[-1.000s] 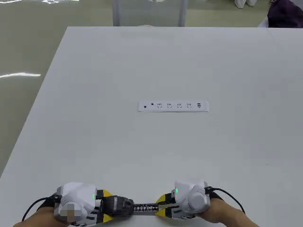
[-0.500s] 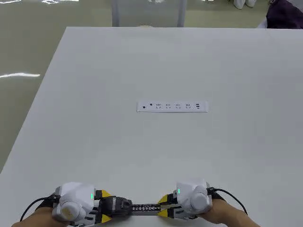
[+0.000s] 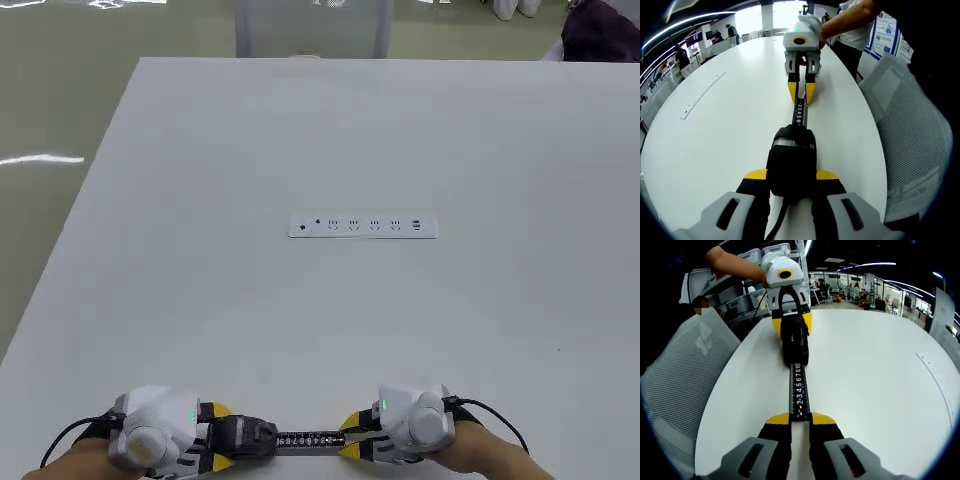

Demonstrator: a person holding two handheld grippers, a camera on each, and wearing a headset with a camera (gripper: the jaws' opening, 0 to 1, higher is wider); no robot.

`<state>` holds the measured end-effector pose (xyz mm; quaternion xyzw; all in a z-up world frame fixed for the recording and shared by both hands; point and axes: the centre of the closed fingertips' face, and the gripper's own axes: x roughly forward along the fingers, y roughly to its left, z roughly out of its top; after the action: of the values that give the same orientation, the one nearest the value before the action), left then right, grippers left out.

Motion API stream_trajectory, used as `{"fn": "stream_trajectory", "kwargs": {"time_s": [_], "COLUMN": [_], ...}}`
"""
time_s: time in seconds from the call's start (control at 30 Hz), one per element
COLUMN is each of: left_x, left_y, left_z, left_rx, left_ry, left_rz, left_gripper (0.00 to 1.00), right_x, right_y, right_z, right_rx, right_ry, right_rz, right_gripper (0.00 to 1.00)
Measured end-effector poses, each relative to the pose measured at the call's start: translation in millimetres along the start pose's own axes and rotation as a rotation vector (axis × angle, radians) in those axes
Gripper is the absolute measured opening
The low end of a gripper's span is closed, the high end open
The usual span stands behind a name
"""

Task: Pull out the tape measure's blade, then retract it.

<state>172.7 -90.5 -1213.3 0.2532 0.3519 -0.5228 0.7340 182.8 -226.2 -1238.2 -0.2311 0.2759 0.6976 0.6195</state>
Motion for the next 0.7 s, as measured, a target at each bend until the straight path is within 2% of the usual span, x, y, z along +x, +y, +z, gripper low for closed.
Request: {"fn": "stream_trajectory", "kwargs": {"time_s": [0.7], "left_x": [0.4], "left_y": [-0.4], "left_z": [-0.8], "left_rx": [-0.003], "left_ry": [0.001], "left_rz": [0.002], "left_gripper": [0.27], "right_x": [-10.9], "right_y": [-0.7], "right_z": [-6.7], "right_rx": [0.006], "right_ry": [0.001], "right_rz": [-0.005], "right_gripper": [0.1]}}
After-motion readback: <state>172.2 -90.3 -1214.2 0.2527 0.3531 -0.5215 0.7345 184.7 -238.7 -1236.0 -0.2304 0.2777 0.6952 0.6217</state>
